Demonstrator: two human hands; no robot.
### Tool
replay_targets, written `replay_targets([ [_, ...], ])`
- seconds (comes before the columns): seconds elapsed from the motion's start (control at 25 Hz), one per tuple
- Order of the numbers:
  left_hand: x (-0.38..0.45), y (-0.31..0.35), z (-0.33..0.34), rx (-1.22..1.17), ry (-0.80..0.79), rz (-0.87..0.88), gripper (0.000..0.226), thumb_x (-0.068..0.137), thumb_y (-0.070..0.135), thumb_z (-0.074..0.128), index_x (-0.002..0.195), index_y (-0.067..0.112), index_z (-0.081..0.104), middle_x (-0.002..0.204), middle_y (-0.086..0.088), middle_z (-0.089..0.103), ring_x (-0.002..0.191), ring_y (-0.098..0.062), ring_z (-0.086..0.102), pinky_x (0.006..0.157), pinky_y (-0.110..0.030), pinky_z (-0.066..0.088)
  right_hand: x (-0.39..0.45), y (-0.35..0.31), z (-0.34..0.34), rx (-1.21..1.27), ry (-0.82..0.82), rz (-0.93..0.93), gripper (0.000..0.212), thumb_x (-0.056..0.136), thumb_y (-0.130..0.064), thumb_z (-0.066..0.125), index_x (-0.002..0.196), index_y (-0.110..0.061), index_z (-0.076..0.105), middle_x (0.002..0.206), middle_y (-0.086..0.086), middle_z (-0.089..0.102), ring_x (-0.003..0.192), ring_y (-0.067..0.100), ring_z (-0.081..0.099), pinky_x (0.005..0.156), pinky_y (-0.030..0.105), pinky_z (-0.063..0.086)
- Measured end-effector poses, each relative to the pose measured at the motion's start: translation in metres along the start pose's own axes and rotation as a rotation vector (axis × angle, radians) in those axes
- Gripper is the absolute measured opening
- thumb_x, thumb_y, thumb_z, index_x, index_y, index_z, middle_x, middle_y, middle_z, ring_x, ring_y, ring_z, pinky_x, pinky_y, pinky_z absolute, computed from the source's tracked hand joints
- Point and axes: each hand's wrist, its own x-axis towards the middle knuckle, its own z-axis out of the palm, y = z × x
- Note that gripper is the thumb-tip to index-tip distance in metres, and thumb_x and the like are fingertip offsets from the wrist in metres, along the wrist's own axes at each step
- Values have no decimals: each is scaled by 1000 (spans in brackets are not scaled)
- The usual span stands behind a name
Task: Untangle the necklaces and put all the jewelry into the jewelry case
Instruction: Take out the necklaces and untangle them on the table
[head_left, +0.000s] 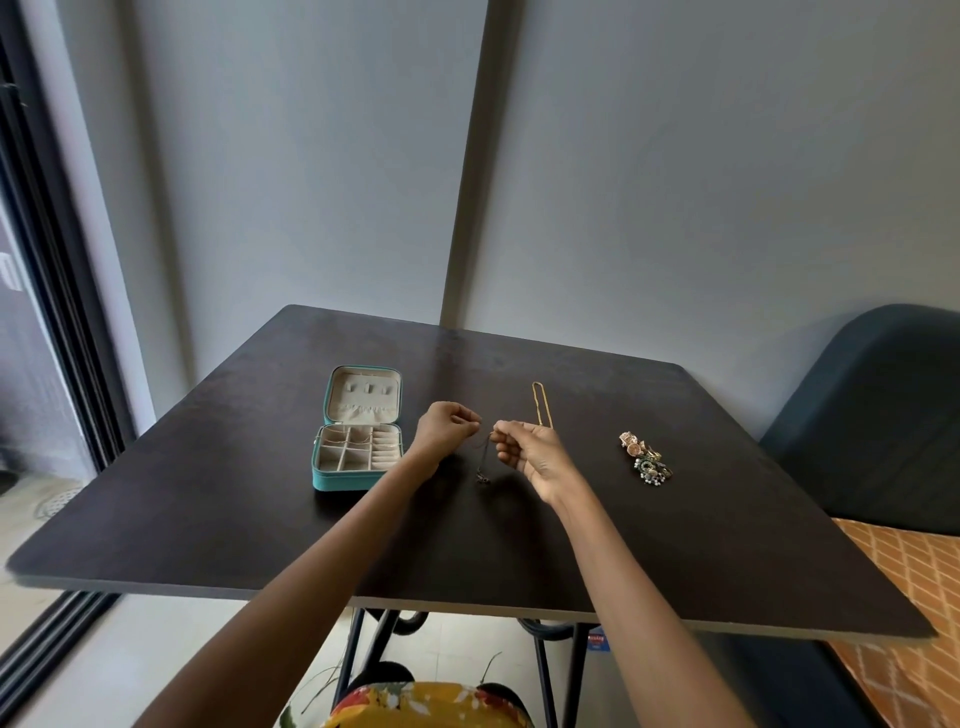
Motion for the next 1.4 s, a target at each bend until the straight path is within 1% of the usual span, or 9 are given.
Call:
replay_targets([
  [0.12, -1, -3, 1, 143, 20, 60, 15, 84, 14, 68, 96, 7, 73, 89, -4, 69, 83, -10, 60, 75, -18, 41, 6, 3, 1, 23, 19, 33, 9, 89, -8, 61, 80, -8, 63, 71, 4, 65, 55, 5, 58, 53, 16, 50],
  [0.28, -3, -10, 0, 150, 11, 81, 15, 82, 19, 71, 94, 10, 74, 93, -6, 73, 88, -12, 63, 84, -23, 48, 9, 8, 3, 26, 22, 51, 9, 89, -9, 60, 81, -8, 63, 66, 0, 66, 56, 6, 58, 54, 16, 50],
  [0.4, 2, -11, 1, 229, 8, 101, 8, 78, 29, 73, 83, 23, 75, 86, 3, 72, 93, -16, 64, 95, -38, 46, 9, 11, 3, 14, 11, 40, 9, 89, -9, 60, 81, -8, 63, 68, 1, 64, 62, 8, 58, 56, 16, 50],
  [0.6, -1, -3, 1, 362, 40, 107, 19, 80, 41, 69, 84, 23, 74, 89, 7, 70, 92, -10, 56, 88, -36, 26, 9, 12, 1, 27, -18, 5, 4, 89, -8, 62, 85, -9, 63, 65, -4, 66, 62, 6, 60, 58, 16, 50],
  [0.84, 5, -13, -1, 250, -48, 64, 12, 79, 39, 71, 74, 28, 72, 80, 11, 70, 93, -11, 60, 98, -39, 26, 8, 13, -4, 60, -7, -10, 19, 82, 2, 66, 89, -12, 55, 79, 3, 59, 61, 7, 57, 56, 16, 51],
  [1.0, 11, -18, -2, 46, -132, 8, 10, 64, 43, 74, 59, 35, 72, 68, 16, 69, 94, -17, 62, 110, -57, 26, 8, 13, 1, 32, 2, -15, 28, 84, 3, 63, 91, -15, 42, 80, 3, 53, 64, 9, 52, 53, 16, 47],
  [1.12, 12, -12, 2, 61, -151, -45, 18, 79, 32, 70, 62, 26, 68, 71, 11, 64, 100, -20, 59, 112, -55, 22, 7, 13, -1, 13, -22, -15, 28, 86, 3, 59, 95, -14, 38, 79, 3, 50, 66, 10, 50, 53, 16, 46],
  [1.24, 14, -11, 0, 64, -83, -46, 17, 83, 31, 68, 67, 25, 66, 78, 9, 63, 104, -21, 59, 112, -49, 24, 6, 14, -5, 38, -33, -2, 28, 87, 3, 58, 96, -13, 38, 78, 4, 51, 66, 10, 51, 51, 15, 46],
  [1.4, 5, -7, -2, 219, -33, 100, 15, 83, 37, 67, 83, 24, 74, 85, 10, 71, 94, -13, 60, 97, -38, 25, 6, 14, -9, 56, -24, 4, 29, 88, 2, 59, 91, -17, 37, 79, 4, 52, 66, 10, 52, 51, 15, 47],
])
